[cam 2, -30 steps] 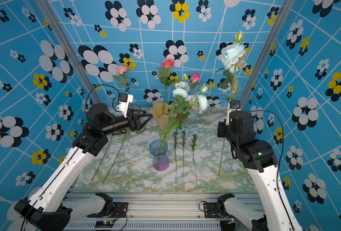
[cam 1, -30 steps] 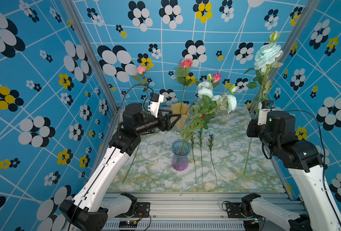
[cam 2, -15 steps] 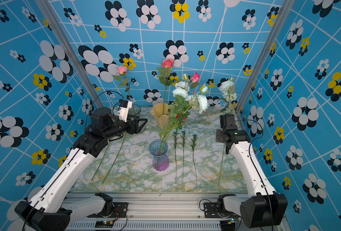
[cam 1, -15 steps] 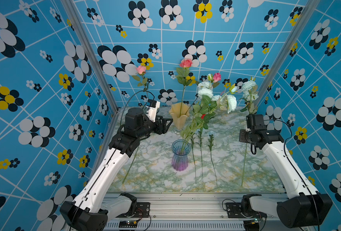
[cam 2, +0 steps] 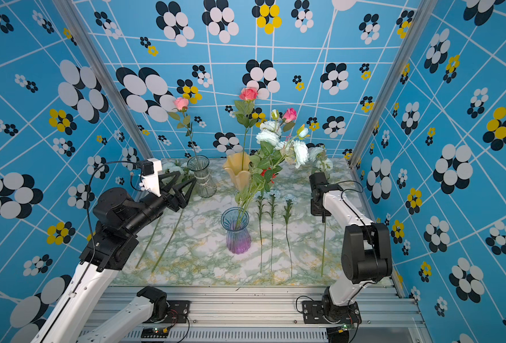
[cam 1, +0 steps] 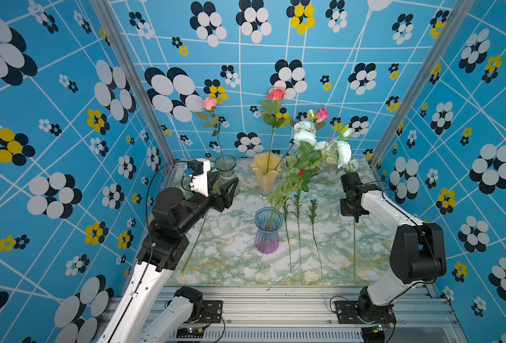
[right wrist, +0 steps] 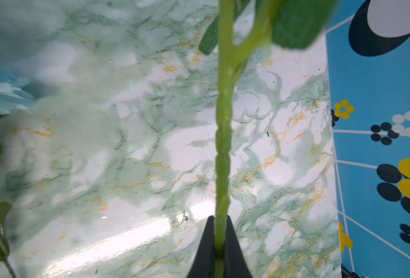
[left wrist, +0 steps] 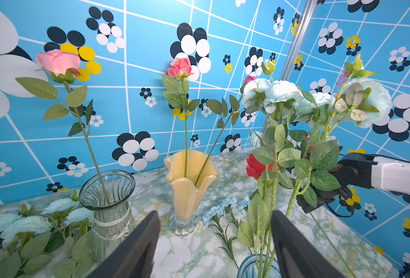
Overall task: Pick out blue flowers from the vase
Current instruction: Place the flower at the center of the board.
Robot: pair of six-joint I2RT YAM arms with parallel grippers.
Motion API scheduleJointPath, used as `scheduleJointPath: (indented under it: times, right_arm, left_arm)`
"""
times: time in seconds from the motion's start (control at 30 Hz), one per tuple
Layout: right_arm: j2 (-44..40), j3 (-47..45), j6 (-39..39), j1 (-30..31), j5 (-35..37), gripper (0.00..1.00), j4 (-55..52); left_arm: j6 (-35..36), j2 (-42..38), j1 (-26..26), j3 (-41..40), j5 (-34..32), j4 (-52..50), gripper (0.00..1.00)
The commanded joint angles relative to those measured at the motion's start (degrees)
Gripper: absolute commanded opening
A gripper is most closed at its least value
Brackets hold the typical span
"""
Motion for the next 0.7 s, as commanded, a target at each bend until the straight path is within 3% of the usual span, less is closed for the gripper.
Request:
scheduleJointPath:
  times: [0.0, 0.1, 0.4, 0.67]
  right_arm:
    - [0.68, -1.15, -1.54, 0.2, 4.69, 0.0, 2.88]
    - [4.28, -0.13, -3.41, 0.2, 5.07, 0.0, 4.45]
    - [13.58, 5.82, -1.68, 4.65, -2.78, 0.0, 4.83]
    - [18.75, 8.86, -0.42, 4.12, 2.88, 0.0, 2.85]
  left_arm:
    - [0.02, 1.3, 0.57, -0.81, 0.89, 1.64, 0.77]
    - [-0.38, 1.27, 0.53, -1.16, 1.22, 2.51, 0.77]
    - [-0.28, 0.86, 0.69, -1.23, 0.73, 2.11, 0.77]
    - [0.52, 2.05, 1.1, -0.22, 1.11, -0.08, 0.79]
